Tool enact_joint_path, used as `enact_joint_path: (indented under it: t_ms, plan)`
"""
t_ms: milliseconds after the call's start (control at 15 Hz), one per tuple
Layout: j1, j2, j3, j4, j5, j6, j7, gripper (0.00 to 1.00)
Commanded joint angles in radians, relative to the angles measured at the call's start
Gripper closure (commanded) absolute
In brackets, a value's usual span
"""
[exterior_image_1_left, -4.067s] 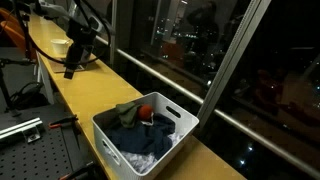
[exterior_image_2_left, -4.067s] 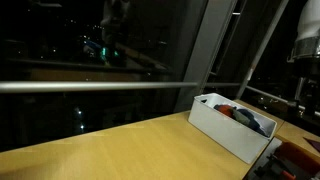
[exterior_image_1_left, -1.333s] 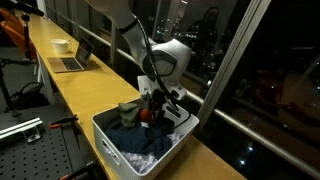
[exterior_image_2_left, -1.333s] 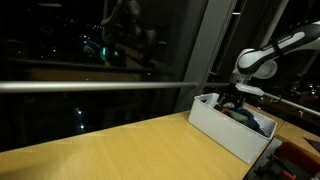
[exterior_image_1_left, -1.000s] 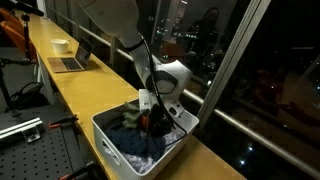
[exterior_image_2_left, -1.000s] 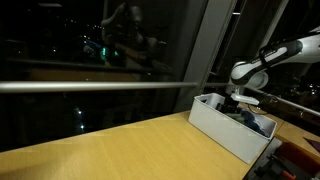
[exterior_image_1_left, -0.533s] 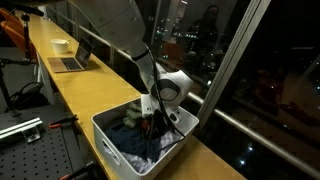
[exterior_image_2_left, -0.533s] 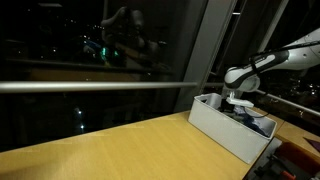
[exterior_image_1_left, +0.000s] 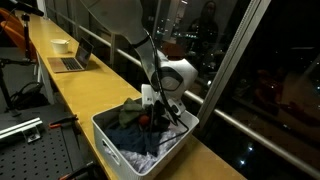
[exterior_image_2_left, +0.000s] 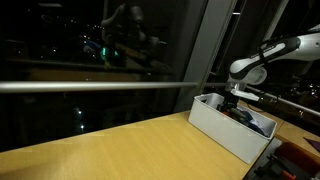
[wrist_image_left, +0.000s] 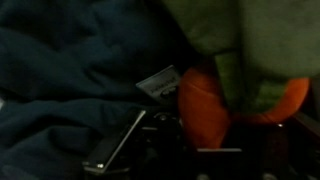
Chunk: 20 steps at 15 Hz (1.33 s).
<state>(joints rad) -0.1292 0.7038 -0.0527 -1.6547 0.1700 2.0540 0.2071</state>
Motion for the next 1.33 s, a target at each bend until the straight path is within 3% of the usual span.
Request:
enact_joint_path:
  t_ms: [0,200,467,933,1267]
  plan:
    - [-0.003,-0.207,0.01,-0.179,0.061,-0.012,-0.031,1.0]
    - [0.037,-0.347,0.005,-0.247,0.041,-0.025,0.001,1.0]
    - [0.138,-0.471,0.021,-0.233,-0.065,-0.063,0.078,1.0]
    - [0.36,-0.518,0.15,-0.062,-0.384,-0.262,0.256,1.0]
    - [0.512,-0.478,0.261,0.139,-0.533,-0.438,0.33,1.0]
